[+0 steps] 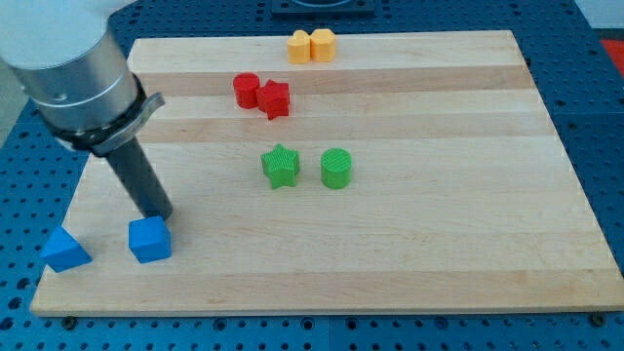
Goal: Move the blue cube to the right of the blue triangle
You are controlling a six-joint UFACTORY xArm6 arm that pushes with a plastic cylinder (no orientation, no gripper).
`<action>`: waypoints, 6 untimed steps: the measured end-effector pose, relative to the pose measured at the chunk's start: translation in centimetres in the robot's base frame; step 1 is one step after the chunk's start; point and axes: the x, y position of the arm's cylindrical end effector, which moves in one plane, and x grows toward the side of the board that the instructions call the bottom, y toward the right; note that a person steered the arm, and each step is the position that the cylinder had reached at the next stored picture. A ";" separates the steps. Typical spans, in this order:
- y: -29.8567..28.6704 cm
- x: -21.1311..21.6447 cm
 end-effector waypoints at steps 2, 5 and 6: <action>6.8 1.4; 2.1 2.7; -0.5 2.7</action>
